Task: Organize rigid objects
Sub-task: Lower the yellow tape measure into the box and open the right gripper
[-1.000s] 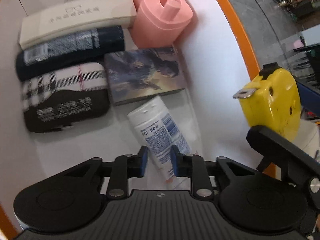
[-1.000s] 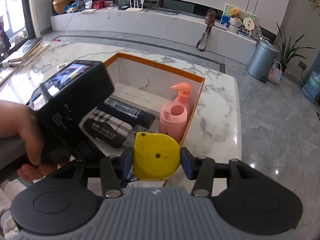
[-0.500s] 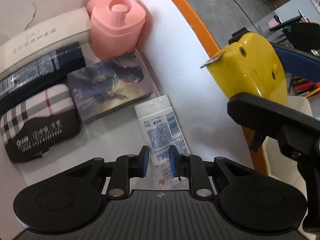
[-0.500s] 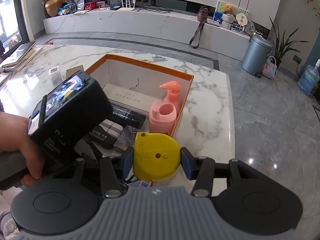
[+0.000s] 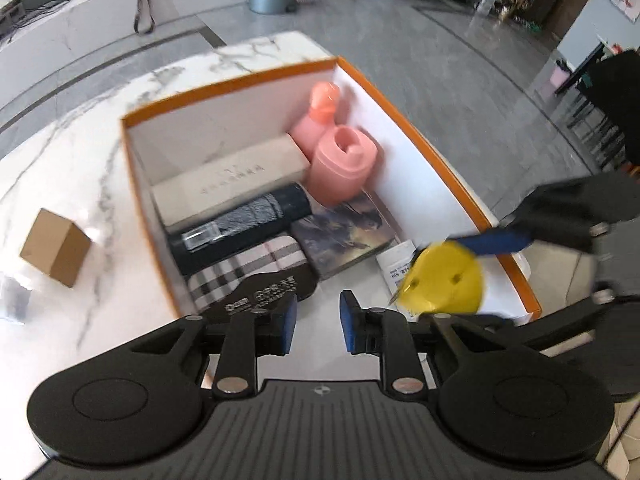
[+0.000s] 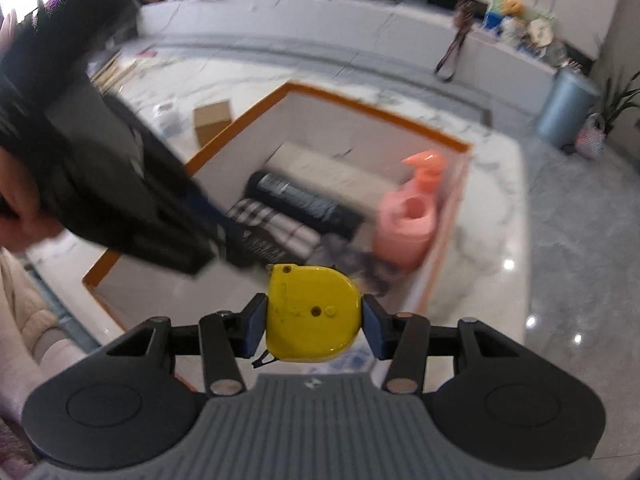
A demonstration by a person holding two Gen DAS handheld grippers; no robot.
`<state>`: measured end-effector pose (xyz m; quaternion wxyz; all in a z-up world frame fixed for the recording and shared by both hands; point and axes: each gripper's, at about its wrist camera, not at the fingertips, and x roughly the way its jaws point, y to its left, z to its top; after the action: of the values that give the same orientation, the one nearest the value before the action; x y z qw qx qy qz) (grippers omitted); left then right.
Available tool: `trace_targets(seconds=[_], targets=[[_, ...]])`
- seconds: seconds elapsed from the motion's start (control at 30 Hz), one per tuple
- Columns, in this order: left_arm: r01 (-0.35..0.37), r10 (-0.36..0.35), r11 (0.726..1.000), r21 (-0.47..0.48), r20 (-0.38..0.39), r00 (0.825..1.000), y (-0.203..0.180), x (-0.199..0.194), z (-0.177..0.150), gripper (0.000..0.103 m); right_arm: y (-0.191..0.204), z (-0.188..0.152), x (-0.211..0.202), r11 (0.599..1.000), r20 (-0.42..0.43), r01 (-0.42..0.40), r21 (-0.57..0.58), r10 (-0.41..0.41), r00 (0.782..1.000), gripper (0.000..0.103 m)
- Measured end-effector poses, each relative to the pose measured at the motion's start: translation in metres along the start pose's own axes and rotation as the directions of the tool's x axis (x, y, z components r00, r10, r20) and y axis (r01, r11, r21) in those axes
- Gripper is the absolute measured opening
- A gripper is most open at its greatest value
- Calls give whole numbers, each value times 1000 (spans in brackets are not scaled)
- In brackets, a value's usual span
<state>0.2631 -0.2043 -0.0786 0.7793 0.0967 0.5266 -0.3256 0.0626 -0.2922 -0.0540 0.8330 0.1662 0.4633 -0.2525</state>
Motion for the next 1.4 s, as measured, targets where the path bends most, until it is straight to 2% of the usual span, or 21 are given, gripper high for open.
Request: trace_targets(seconds=[0.17, 0.2, 0.4, 0.6, 0.67, 0.83, 1.03, 1.13, 1.17, 1.23, 1.3, 1.37, 1.4], targets=[[-31, 33, 999, -19, 87, 996, 9, -11, -20, 27, 11, 10, 38, 1000, -136, -7, 20, 9, 991, 51], [-4, 1, 999, 35, 85, 996, 14, -20, -23, 27, 12, 11, 46, 1000, -164, -6, 27, 11, 986, 51], [14, -14, 1000, 2, 128, 992, 30, -34, -28, 30, 13, 10, 82, 993, -292, 17, 113, 17, 956, 51], [67, -60, 997, -34, 178, 982, 40, -40, -30, 31, 7, 4, 102, 971, -391, 48, 236, 49, 919, 51], [51, -43, 998, -40, 188, 981, 40, -39, -32, 33, 4, 2, 106, 960, -411, 45, 278, 77, 908, 51], [48, -42, 998, -27, 210, 977, 38, -38, -37, 33, 4, 1, 105, 951, -446, 60, 304, 86, 891, 52], [67, -57, 997, -44, 202, 978, 42, -39, -38, 34, 12, 10, 98, 971, -427, 94, 220, 9, 904, 52], [73, -62, 996, -47, 201, 978, 43, -42, -40, 34, 10, 9, 99, 965, -415, 61, 253, 51, 908, 51], [78, -66, 995, -54, 201, 977, 44, -43, -41, 34, 9, 8, 100, 962, -410, 51, 269, 66, 910, 47], [89, -73, 994, -70, 203, 976, 47, -47, -41, 34, 10, 7, 100, 962, -398, 54, 269, 60, 915, 45], [68, -52, 995, -72, 209, 976, 48, -51, -43, 34, 12, 7, 99, 965, -383, 60, 254, 43, 923, 46], [40, -25, 997, -66, 205, 978, 50, -54, -45, 34, 18, 9, 98, 975, -371, 61, 213, 23, 928, 51], [32, -18, 997, -70, 197, 980, 53, -56, -46, 34, 21, 8, 99, 978, -378, 66, 198, 14, 926, 49]])
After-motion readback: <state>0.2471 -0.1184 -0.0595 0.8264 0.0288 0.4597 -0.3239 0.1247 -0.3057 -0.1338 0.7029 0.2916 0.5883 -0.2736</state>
